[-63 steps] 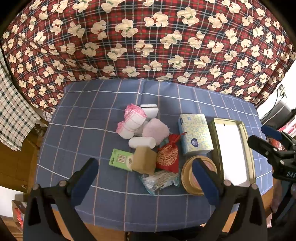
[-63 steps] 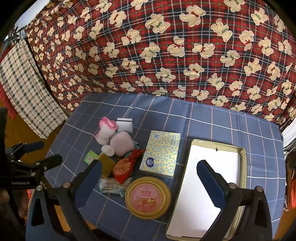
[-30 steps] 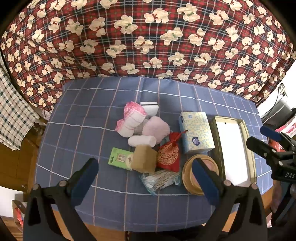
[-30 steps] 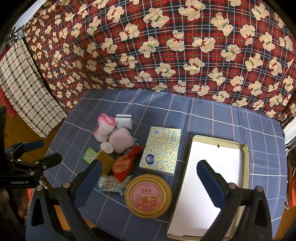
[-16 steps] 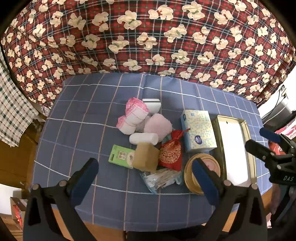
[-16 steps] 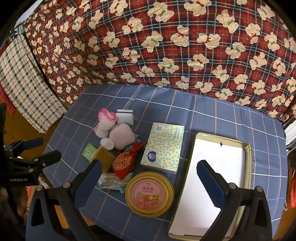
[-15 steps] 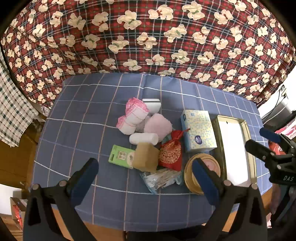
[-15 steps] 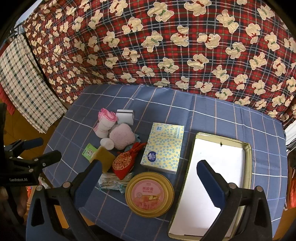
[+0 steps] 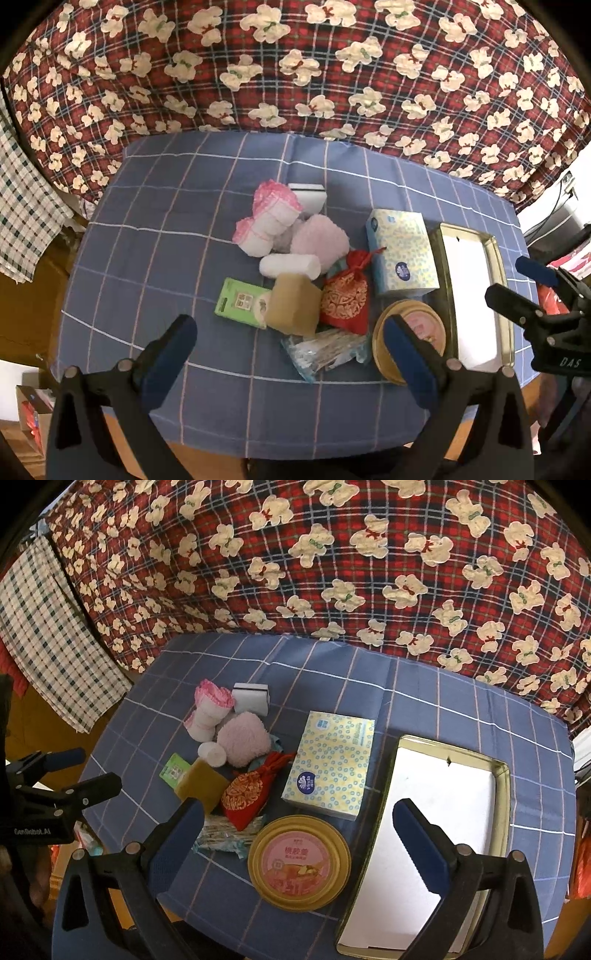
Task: Organize soft objects
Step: 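Grasp the green tissue pack with the left tool while the right tool grasps the red drawstring pouch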
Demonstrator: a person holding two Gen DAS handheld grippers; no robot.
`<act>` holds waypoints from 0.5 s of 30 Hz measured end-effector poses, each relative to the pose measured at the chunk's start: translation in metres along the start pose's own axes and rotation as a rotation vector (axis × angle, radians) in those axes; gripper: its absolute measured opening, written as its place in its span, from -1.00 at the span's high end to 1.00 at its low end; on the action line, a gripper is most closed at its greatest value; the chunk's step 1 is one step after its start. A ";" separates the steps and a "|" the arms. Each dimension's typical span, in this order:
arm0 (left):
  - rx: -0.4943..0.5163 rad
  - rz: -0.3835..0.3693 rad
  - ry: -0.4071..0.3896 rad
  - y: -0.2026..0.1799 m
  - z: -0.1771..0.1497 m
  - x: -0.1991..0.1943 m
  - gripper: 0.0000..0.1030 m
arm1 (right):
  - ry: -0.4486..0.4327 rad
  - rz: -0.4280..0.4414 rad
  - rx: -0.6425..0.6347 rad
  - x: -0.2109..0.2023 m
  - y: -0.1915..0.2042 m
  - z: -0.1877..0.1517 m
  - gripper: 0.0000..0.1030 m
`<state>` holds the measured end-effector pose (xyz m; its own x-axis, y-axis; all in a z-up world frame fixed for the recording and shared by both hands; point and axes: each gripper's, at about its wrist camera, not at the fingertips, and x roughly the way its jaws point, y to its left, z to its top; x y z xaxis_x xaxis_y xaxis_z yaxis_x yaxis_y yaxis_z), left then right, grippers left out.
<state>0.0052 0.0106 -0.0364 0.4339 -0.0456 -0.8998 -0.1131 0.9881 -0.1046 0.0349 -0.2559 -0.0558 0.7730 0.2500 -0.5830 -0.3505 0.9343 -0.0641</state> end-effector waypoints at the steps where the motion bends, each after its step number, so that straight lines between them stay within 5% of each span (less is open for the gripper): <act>1: -0.002 0.006 -0.001 0.003 0.000 0.002 -0.98 | 0.001 0.002 -0.003 0.001 0.001 -0.001 -0.99; 7: -0.010 0.068 0.022 0.032 -0.004 0.029 -0.94 | 0.006 0.007 -0.055 0.014 0.007 -0.001 -0.99; 13: -0.021 0.046 0.050 0.047 -0.016 0.057 -0.93 | 0.040 0.009 -0.131 0.038 0.018 0.000 -0.97; 15: -0.015 0.038 0.057 0.049 -0.018 0.066 -0.82 | 0.047 0.017 -0.159 0.047 0.023 0.001 -0.79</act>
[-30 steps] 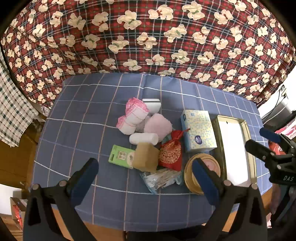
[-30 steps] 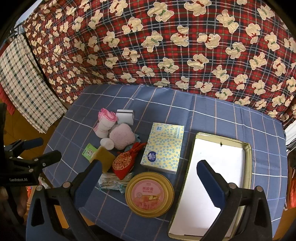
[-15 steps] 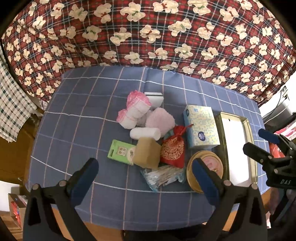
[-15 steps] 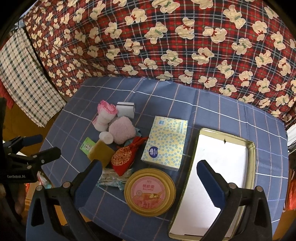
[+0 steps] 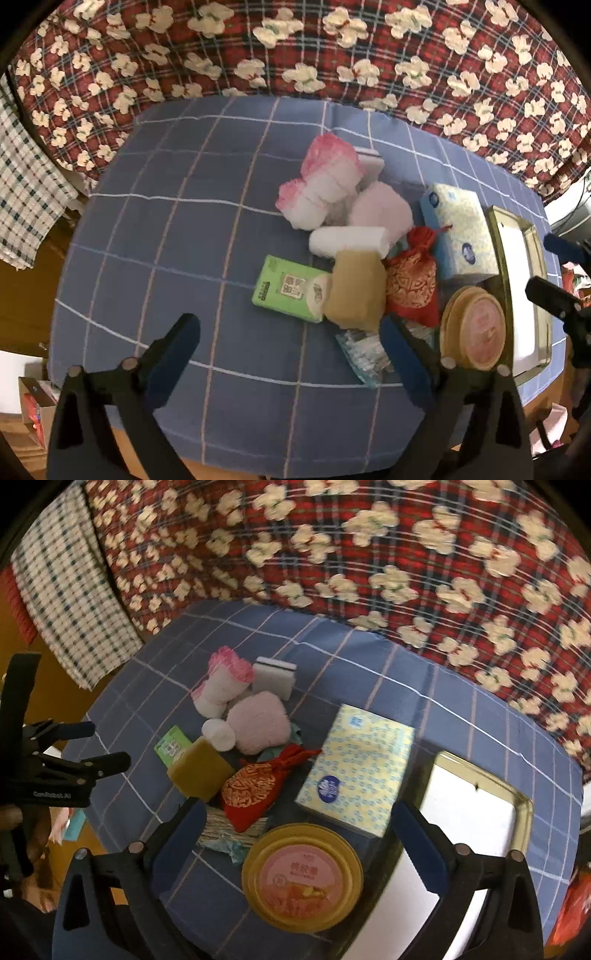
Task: Organize soft objects
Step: 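Grasp the green tissue pack with the left tool while the right tool grasps the red drawstring pouch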
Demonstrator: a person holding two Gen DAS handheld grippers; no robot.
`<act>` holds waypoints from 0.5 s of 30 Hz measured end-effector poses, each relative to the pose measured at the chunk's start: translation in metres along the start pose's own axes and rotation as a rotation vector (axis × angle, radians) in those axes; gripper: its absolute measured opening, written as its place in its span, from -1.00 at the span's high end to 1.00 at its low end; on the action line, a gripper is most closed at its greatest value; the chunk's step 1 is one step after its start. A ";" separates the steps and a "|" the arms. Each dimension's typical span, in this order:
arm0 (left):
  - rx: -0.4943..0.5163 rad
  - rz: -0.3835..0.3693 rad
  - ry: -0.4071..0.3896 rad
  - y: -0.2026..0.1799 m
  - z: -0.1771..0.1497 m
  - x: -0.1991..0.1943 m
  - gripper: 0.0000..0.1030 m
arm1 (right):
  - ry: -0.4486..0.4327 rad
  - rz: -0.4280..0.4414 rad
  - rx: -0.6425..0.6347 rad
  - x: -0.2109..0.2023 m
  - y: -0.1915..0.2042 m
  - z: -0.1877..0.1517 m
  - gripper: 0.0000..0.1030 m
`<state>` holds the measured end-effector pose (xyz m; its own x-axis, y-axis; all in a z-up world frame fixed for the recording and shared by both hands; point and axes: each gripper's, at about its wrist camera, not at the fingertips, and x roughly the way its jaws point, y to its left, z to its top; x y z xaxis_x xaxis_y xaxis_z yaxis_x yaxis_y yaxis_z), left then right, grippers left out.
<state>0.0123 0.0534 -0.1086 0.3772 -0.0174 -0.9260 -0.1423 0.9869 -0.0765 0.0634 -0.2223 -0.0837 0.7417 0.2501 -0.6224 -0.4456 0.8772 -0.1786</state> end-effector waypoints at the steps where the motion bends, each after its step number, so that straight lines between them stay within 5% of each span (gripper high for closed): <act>1: 0.001 -0.003 0.006 0.001 0.000 0.005 -0.79 | 0.001 0.005 -0.015 0.005 0.003 0.001 -0.72; 8: 0.042 0.012 0.036 0.009 0.002 0.042 -0.60 | 0.042 0.057 -0.101 0.039 0.028 0.009 -0.59; 15: 0.071 0.006 0.067 0.006 0.007 0.063 -0.62 | 0.095 0.047 -0.165 0.073 0.045 0.013 -0.59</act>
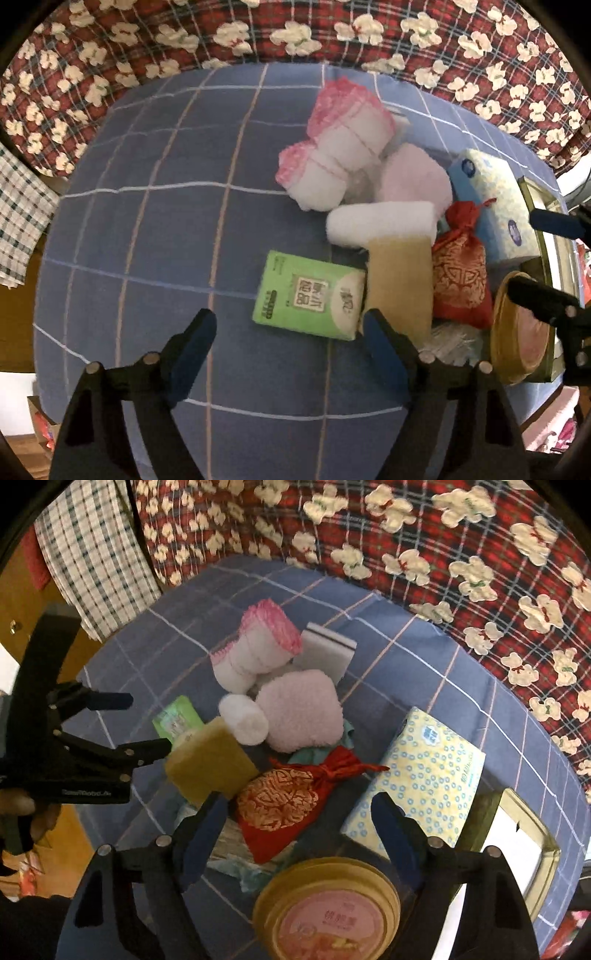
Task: Organize soft objects
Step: 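Grasp the green tissue pack with the left tool while the right tool grasps the red drawstring pouch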
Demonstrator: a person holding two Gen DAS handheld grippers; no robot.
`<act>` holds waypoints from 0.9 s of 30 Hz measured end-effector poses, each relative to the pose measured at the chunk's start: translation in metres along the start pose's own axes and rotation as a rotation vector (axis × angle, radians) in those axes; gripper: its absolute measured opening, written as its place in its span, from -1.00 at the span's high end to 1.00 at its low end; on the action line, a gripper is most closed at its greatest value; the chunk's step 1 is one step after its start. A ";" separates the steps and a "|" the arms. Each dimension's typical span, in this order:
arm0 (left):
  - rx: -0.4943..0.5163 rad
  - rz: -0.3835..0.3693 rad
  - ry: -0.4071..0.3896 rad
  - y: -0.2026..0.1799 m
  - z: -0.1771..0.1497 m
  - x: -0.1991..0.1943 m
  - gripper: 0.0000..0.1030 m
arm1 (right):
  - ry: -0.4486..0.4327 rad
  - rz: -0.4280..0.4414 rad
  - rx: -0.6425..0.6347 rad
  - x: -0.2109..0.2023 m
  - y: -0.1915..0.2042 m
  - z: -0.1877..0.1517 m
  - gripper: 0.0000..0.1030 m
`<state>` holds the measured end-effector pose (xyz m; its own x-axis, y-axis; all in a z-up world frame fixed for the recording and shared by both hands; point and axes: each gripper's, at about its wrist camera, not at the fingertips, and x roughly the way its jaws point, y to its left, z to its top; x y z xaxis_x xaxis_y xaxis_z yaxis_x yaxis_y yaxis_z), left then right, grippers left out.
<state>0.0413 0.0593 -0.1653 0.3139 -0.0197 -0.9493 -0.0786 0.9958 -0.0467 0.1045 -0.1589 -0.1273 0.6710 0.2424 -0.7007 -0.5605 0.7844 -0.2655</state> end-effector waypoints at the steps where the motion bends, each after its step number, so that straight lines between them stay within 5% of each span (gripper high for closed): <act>1: -0.004 0.008 0.002 0.000 0.000 0.002 -0.62 | 0.012 -0.009 -0.009 0.005 0.001 0.001 -0.59; 13: -0.032 0.012 0.042 -0.003 0.014 0.017 -0.71 | 0.104 -0.074 -0.129 0.044 0.016 0.001 -0.59; 16: 0.005 0.057 0.025 -0.009 0.016 0.018 -0.96 | 0.134 -0.076 -0.146 0.054 0.019 -0.001 -0.59; 21: -0.074 0.025 0.054 0.005 0.016 0.032 -0.99 | 0.156 -0.089 -0.180 0.069 0.026 -0.005 -0.59; 24: -0.101 0.005 0.054 0.011 0.015 0.035 -0.99 | 0.162 -0.093 -0.195 0.075 0.029 -0.006 -0.27; 27: -0.097 -0.017 0.056 0.011 0.014 0.039 -0.87 | 0.175 -0.095 -0.211 0.081 0.031 -0.007 -0.19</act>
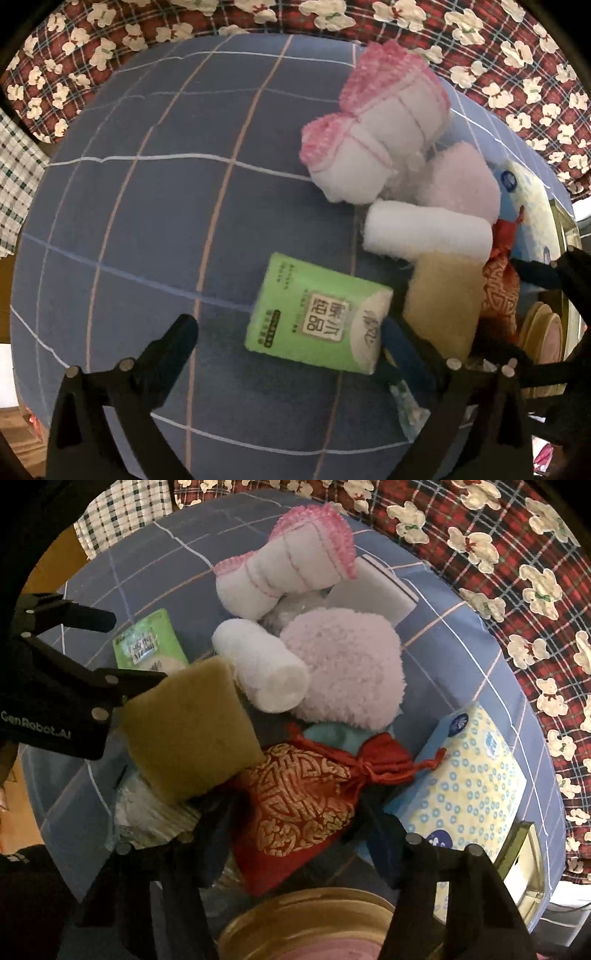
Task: Organize soft objects
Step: 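Grasp the green tissue pack with the left tool while the right tool grasps the red drawstring pouch, then lift the green pack with the left tool while the right tool lifts the red pouch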
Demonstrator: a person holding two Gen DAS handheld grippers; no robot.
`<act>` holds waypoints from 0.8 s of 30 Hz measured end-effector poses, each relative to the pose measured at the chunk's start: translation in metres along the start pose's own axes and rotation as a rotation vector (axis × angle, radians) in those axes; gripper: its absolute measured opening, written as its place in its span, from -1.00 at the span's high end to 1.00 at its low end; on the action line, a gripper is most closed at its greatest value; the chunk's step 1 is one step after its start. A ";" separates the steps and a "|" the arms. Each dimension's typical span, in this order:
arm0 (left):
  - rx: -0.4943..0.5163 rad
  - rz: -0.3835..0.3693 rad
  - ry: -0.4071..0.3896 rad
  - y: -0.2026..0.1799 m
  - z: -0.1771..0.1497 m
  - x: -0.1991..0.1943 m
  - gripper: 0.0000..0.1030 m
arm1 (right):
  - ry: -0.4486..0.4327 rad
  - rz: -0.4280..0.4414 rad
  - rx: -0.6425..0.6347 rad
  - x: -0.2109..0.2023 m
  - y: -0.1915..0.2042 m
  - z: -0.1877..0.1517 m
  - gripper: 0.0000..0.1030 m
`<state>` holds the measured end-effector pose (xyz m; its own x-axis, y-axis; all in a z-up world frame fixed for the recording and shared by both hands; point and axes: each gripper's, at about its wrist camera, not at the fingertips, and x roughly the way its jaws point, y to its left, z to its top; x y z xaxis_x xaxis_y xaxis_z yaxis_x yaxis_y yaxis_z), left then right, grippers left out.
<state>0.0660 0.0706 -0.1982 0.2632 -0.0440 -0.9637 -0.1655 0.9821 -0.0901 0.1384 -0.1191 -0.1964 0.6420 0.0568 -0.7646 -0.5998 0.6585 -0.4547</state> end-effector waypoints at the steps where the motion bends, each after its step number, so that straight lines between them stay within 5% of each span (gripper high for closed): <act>1: -0.002 -0.021 0.003 0.000 0.000 0.001 -0.81 | 0.003 -0.002 -0.005 0.001 0.000 0.000 -0.14; 3: -0.013 -0.075 0.011 0.004 0.002 0.002 -0.41 | -0.002 0.004 -0.003 0.001 -0.002 -0.001 0.00; 4: -0.017 -0.109 0.014 0.005 0.002 0.002 -0.37 | -0.003 0.009 0.001 0.001 -0.003 0.000 0.02; 10: -0.009 -0.106 -0.001 0.002 -0.004 -0.004 -0.27 | -0.025 0.023 0.019 -0.006 -0.003 -0.002 0.18; 24: -0.037 -0.073 -0.030 0.004 -0.017 -0.017 -0.24 | -0.069 0.060 0.059 -0.017 -0.008 -0.013 0.21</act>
<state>0.0447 0.0726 -0.1861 0.3044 -0.1090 -0.9463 -0.1795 0.9691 -0.1693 0.1261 -0.1349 -0.1850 0.6379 0.1477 -0.7558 -0.6104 0.6953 -0.3793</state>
